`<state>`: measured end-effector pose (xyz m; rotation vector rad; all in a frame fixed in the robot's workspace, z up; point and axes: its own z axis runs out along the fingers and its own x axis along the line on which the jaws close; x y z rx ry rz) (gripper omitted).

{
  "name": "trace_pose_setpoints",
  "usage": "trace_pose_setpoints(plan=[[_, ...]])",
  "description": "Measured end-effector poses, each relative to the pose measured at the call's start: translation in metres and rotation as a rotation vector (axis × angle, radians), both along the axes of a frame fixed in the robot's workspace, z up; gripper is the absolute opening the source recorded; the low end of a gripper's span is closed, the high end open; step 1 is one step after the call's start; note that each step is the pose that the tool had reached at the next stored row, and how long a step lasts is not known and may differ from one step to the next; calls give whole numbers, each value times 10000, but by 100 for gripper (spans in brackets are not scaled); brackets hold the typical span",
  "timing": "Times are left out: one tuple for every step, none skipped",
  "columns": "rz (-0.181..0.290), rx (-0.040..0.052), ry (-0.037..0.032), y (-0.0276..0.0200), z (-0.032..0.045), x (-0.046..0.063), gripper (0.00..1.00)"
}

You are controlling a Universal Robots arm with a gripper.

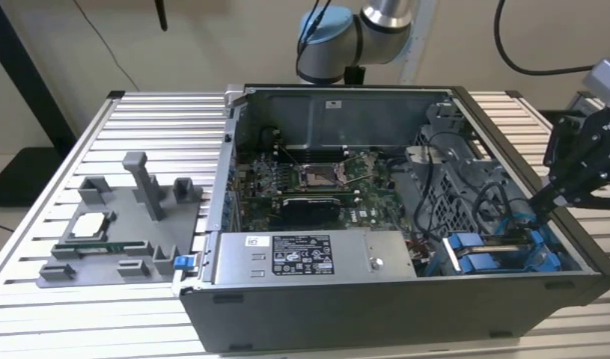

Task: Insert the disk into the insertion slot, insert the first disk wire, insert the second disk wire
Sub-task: 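Insert the second disk wire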

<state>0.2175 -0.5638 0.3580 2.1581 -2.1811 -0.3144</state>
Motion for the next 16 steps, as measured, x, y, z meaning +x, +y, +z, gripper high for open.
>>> trace_pose_setpoints(plan=[[1,0,4,-1,11,0,0],[1,0,7,-3,26,0,0],[1,1,13,-5,38,0,100],[1,1,19,-10,43,0,100],[1,-5,29,-17,46,0,100],[3,-27,44,-20,45,0,100],[7,-74,62,-23,45,-1,100],[14,-136,83,-26,45,0,100],[22,-224,105,-29,45,0,100],[31,-310,124,-32,43,0,100],[39,-392,146,-36,41,0,100],[50,-455,164,-41,38,0,100],[59,-511,171,-44,36,0,100],[66,-550,172,-44,27,0,100],[68,-583,172,-44,16,0,100],[68,-616,172,-44,5,0,100]])
